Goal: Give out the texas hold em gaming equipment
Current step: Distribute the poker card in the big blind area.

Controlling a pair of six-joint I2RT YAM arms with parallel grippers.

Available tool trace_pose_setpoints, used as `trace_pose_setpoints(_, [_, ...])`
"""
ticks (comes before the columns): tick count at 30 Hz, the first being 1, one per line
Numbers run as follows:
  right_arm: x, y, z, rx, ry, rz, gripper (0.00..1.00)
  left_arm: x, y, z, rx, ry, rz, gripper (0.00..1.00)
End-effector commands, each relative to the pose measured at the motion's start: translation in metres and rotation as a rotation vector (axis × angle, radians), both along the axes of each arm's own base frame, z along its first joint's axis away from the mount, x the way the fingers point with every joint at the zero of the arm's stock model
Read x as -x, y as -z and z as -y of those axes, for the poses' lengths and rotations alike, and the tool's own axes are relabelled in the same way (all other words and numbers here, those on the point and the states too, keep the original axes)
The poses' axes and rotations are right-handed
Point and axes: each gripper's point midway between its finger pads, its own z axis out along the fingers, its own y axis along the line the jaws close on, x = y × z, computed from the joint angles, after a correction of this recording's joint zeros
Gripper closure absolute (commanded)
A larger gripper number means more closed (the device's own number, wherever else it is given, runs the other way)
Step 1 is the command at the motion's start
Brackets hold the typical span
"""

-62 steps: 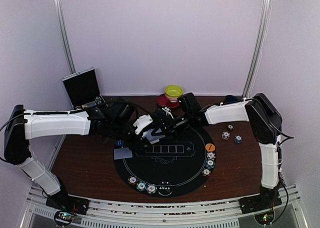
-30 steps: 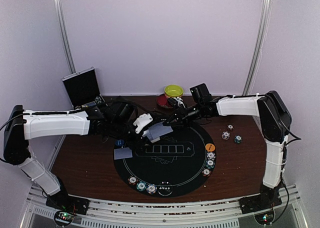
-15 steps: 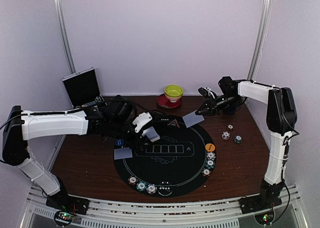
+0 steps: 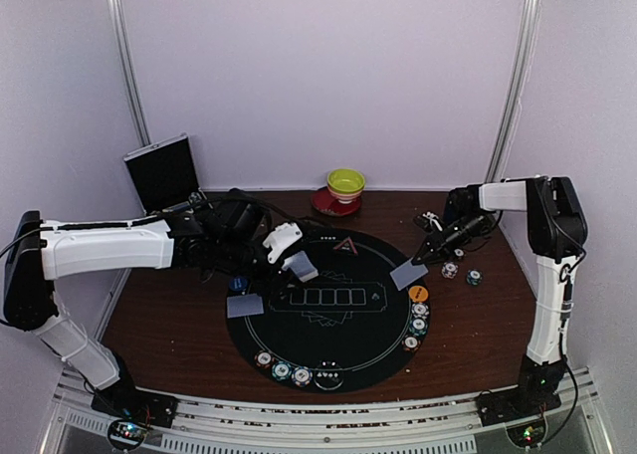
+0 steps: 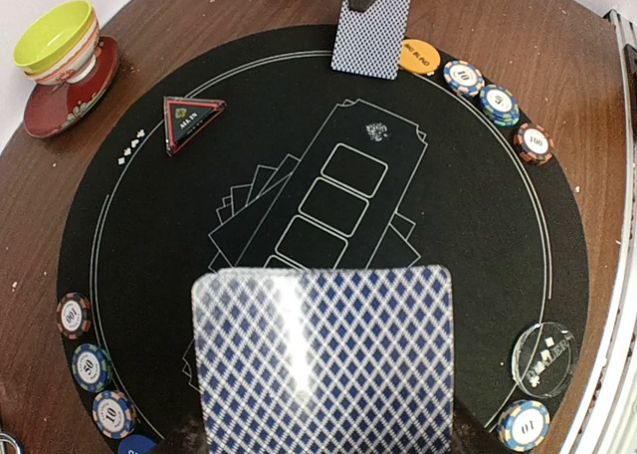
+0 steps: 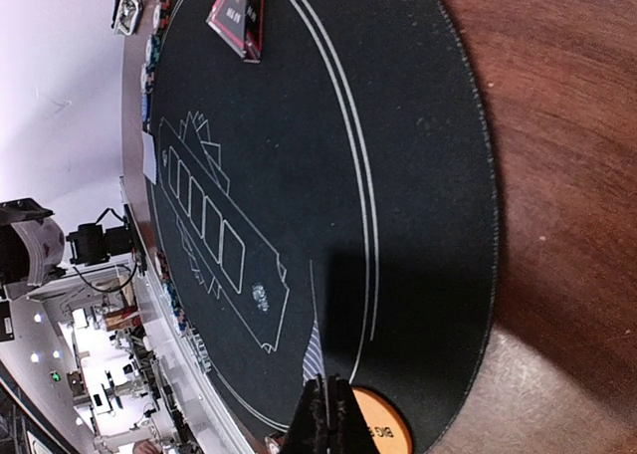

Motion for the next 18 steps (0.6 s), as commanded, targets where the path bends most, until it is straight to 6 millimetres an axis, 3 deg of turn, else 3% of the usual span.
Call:
trace_pose_setpoints(1, [-0.019,0.009,0.003,0.044,0.064,0.046,1.00,0.000,-0.019,0.007,0.054,0.009,0.030,0.42])
trace_pose_setpoints(9, [-0.032,0.017,0.004,0.054,0.107,0.062,1.00,0.000,-0.018,0.007,0.050,0.010,0.029,0.42])
trace_pose_setpoints(18, [-0.021,0.024,0.009,0.094,0.082,0.052,1.00,0.001,-0.017,0.007,0.050,0.010,0.026,0.42])
